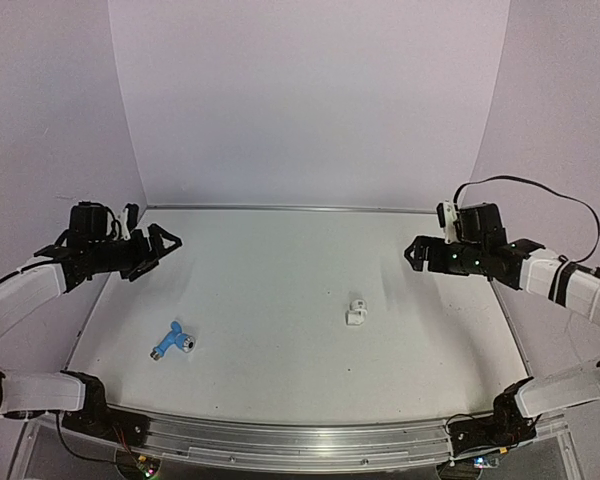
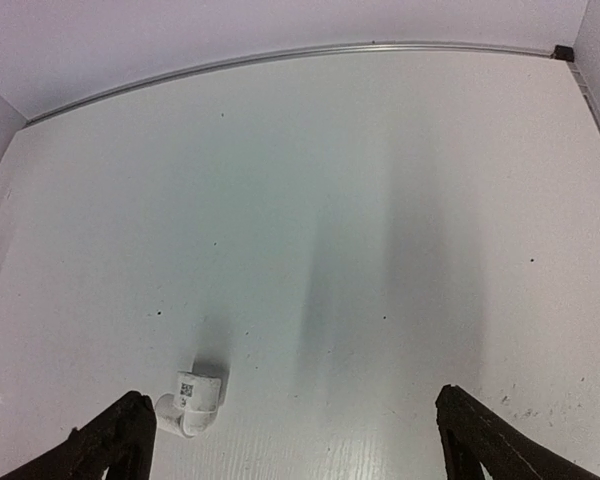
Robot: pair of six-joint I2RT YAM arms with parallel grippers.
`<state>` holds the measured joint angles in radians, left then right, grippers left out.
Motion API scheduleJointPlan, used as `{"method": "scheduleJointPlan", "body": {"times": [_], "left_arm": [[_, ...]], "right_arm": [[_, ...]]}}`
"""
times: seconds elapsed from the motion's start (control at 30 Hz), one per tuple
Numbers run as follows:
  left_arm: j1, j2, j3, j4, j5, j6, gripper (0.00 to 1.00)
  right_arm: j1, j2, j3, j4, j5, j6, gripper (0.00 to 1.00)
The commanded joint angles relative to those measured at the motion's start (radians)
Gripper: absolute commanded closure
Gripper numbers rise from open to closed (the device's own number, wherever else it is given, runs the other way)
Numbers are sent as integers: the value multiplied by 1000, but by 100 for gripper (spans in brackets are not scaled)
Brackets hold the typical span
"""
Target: Install the water faucets
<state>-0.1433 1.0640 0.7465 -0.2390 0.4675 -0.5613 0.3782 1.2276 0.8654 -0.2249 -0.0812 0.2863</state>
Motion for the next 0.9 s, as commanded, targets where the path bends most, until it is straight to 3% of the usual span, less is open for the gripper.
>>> {"method": "scheduleJointPlan", "body": {"times": [0.0,0.3,0.7,0.87], "left_arm": [[-132,43,-12,-9,-63,-27,1],[-303,105,-33,-128,-334,-74,5],[-424,171,-24,-123,-409,-121,5],[-447,198,-14,-121,-419,-131,5]], "right_arm": [[3,53,28,22,-127,5,2],[56,135,48,28,-232,30,2],[261,374,136,21,-107,189,2],[281,443,150,19,-44,250,2]]}}
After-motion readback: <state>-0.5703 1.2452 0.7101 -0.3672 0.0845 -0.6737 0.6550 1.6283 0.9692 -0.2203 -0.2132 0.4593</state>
